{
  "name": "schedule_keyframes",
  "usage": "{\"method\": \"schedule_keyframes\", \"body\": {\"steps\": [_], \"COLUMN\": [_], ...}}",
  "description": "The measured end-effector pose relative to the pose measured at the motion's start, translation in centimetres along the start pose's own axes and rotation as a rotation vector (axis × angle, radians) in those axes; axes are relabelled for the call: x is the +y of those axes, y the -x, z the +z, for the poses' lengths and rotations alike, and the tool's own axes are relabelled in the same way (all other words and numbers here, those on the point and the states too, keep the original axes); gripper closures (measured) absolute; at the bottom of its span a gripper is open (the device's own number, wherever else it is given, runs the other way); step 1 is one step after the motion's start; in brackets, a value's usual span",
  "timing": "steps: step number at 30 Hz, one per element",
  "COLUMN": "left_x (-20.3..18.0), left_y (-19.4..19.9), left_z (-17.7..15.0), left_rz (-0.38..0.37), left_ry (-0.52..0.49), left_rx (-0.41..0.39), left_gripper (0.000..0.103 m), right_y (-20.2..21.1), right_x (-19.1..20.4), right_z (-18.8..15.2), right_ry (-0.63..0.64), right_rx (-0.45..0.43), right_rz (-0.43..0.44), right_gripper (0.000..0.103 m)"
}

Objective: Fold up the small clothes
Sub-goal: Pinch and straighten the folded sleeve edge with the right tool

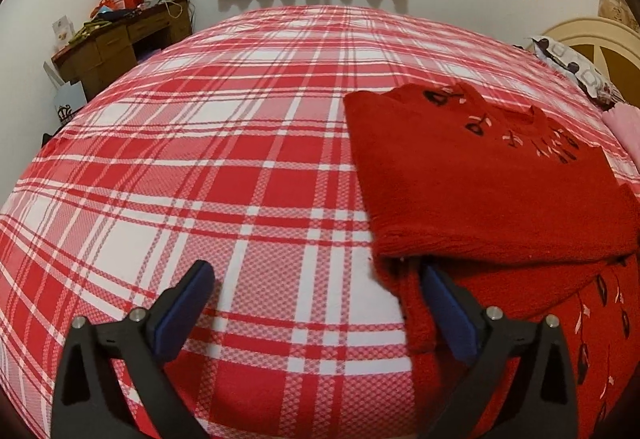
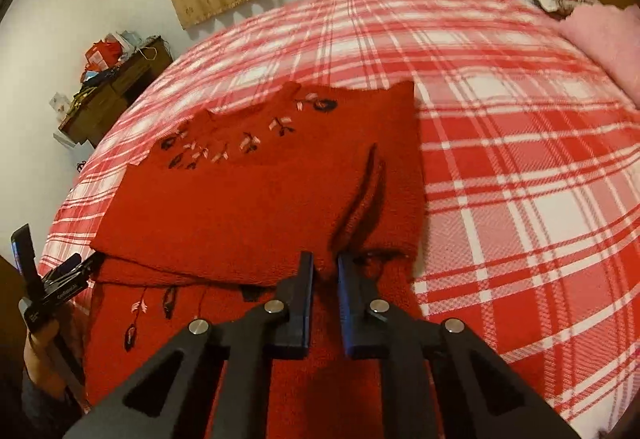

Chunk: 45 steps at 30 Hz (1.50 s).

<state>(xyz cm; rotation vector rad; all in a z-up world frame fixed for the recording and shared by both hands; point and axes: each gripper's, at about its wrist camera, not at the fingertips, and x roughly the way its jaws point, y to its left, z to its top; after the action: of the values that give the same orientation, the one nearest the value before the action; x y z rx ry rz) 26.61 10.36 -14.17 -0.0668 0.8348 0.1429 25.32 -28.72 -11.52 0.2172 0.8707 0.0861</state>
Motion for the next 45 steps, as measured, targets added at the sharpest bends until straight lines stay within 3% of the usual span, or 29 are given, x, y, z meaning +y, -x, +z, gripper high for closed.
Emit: {"method": "schedule_keyframes", "body": {"steps": [3,7,12,15,17,20,24,30,35,41,45], "left_x": [0.0,0.0,0.0,-0.1,-0.2,-0.4,-0.5,-0.4,-0.1,0.1,-0.3], "left_y": [0.0,0.0,-0.1,-0.1,0.0,0.1,0.0,0.1,2.0,6.2,4.9], "left_z": [0.0,0.0,0.0,0.0,-0.1,-0.1,0.0,0.0,-1.0,-0.8,1.3], "left_rz": [0.001,0.002,0.001,0.001,0.008,0.019,0.023,0.007,-0.023,-0.033,-0.015], "left_ry": [0.001,-0.001,0.0,-0.004,-0.01,-0.023,-0.029,-0.028,-0.021,0.004,0.014], "left_rx": [0.002,0.004,0.005,0.005,0.001,-0.002,-0.003,-0.003,-0.025,-0.152,-0.145], "left_gripper": [0.0,0.0,0.0,0.0,0.0,0.0,0.0,0.0,0.0,0.0,0.0], "right_y": [1.2,0.3,-0.7,0.4,2.1,3.0,0.2,-4.3,-3.9,-3.9,-3.9], "right_x": [-0.1,-1.6,-2.1,-1.7,-0.8,1.1,3.6,2.3,1.5,1.6,1.9], "right_z": [0.1,-0.1,-0.6,-0.5,0.1,0.8,2.0,1.7,0.7,0.4,0.0], "right_ry": [0.015,-0.011,-0.002,-0.003,0.016,0.061,0.107,0.095,0.122,0.14,0.162], "right_rx": [-0.032,0.003,0.032,0.002,-0.077,-0.115,-0.047,0.056,0.016,-0.004,-0.015], "right_rz": [-0.056,-0.107,-0.099,-0.131,-0.177,-0.115,-0.012,-0.108,-0.078,-0.067,-0.082], "right_gripper": [0.093,0.093,0.091,0.075,0.073,0.064,0.061,0.061,0.061,0.061,0.061]}}
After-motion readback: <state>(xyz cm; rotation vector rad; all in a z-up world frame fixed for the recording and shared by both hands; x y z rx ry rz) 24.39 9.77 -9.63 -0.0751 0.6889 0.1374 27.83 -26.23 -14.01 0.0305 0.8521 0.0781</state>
